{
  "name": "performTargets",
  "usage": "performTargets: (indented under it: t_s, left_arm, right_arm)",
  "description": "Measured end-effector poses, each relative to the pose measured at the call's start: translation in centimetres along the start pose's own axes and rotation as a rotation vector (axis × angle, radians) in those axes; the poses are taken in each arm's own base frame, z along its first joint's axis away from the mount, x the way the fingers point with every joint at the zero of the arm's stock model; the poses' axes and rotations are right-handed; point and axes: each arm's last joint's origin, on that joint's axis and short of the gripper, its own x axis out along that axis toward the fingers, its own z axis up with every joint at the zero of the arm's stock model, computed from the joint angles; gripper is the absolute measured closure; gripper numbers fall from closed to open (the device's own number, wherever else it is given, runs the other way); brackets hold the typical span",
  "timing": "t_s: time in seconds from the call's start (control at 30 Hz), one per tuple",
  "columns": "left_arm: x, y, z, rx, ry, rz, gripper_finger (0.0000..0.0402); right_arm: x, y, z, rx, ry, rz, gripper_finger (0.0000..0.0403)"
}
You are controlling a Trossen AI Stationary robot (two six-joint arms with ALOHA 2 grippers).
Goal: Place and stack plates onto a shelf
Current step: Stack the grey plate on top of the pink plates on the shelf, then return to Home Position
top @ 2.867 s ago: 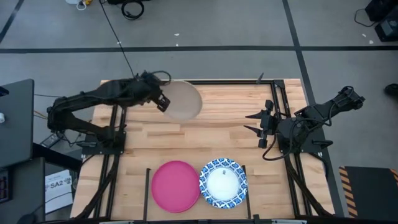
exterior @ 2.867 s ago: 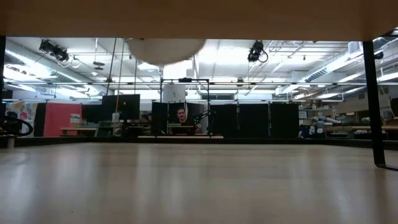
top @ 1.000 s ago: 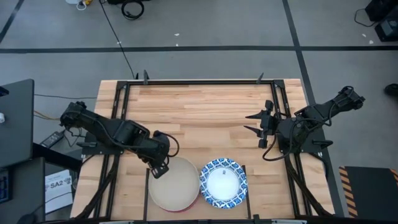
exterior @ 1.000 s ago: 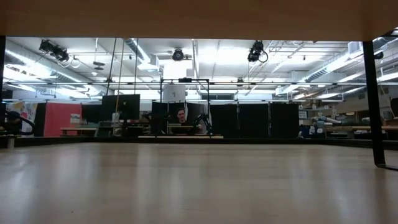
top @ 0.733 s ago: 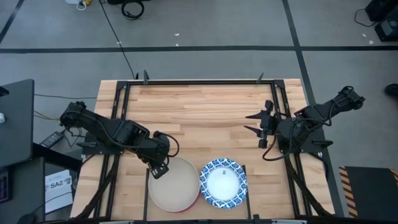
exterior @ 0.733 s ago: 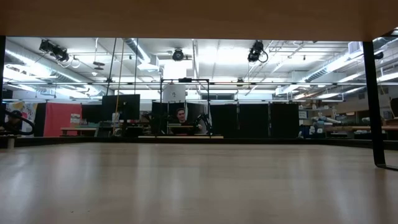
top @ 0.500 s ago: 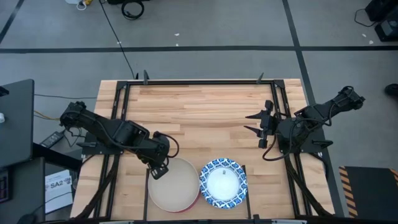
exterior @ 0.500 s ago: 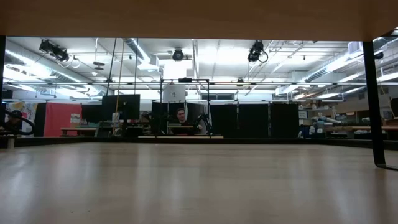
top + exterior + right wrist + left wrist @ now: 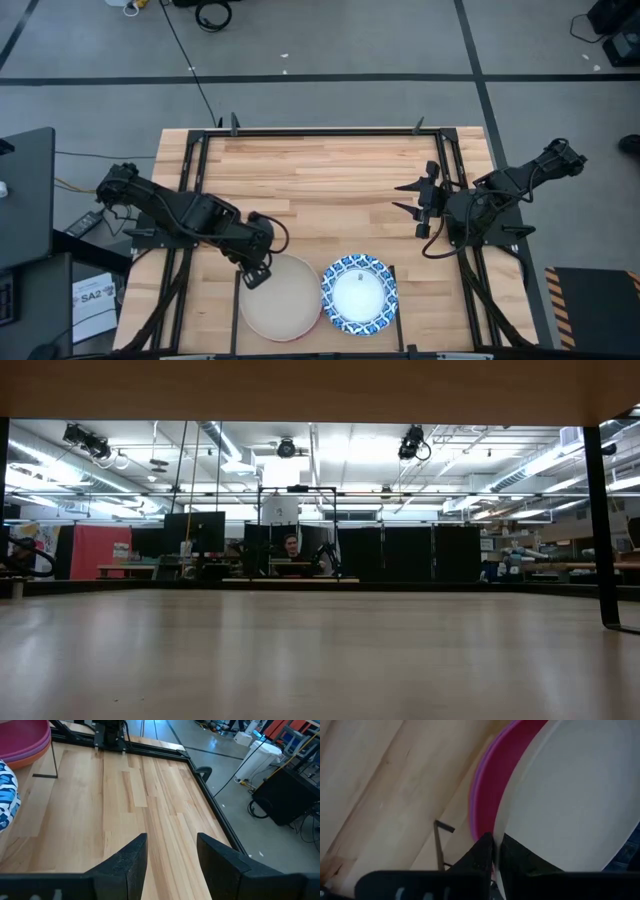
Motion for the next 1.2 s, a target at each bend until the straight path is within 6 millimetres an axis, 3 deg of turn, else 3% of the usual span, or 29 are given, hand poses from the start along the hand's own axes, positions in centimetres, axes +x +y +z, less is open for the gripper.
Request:
performTargets:
  t_s: [0.17, 0.63, 0.93, 1.2]
  left_arm:
    - [0.2, -0.4, 0.1, 0.032, -0.013, -0.026, 0.0357]
    - [1.5, -0.8, 0.2, 0.114, -0.002, 0.018, 0.0245]
    - [0.2, -0.3, 0.2, 0.163, -0.041, 0.006, 0.0239]
    - [-1.6, 0.5, 0.6, 0.482, -0.238, 0.109, 0.0239]
  right_arm:
    - [0.0, 0.0, 0.0, 0.0, 0.0, 0.0, 0.0227]
    - [0.0, 0.0, 0.0, -0.001, 0.001, 0.001, 0.0227]
    - [0.0, 0.0, 0.0, 0.0, 0.0, 0.001, 0.0227]
    - [0.0, 0.0, 0.0, -0.055, -0.001, 0.001, 0.0227]
